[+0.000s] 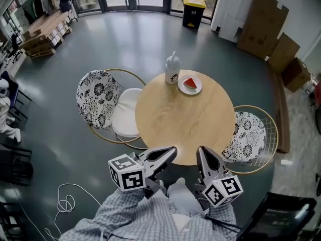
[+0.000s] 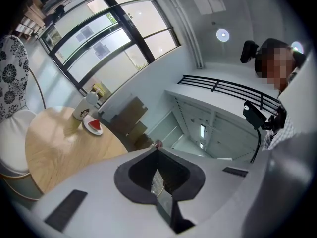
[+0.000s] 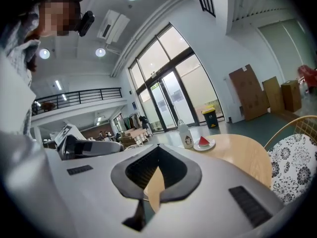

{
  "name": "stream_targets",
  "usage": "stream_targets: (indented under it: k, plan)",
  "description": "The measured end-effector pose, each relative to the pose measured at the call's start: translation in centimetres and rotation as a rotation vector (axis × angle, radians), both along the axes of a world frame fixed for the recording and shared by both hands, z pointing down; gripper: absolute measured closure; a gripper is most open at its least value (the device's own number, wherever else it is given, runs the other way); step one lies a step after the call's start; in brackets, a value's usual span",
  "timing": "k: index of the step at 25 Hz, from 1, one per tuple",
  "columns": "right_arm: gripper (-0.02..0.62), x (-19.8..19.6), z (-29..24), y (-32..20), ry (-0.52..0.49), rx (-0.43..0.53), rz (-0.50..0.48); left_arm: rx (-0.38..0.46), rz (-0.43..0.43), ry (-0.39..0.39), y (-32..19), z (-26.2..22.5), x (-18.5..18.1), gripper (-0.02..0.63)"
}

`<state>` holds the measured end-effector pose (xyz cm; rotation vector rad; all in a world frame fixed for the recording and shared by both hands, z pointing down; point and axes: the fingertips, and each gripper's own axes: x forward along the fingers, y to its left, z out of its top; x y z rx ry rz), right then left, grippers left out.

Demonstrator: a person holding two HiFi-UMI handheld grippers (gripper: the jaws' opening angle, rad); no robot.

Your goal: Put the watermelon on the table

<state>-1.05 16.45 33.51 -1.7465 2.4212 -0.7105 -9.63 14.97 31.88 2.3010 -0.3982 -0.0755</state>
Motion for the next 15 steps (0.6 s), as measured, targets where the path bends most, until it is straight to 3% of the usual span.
stream_targets:
  k: [15]
  plan:
    - [0.588, 1.9, -2.6, -1.5, 0.030, 0.091, -0.084, 0.058, -0.072, -0.004, -0.5, -1.6, 2.3, 0.598]
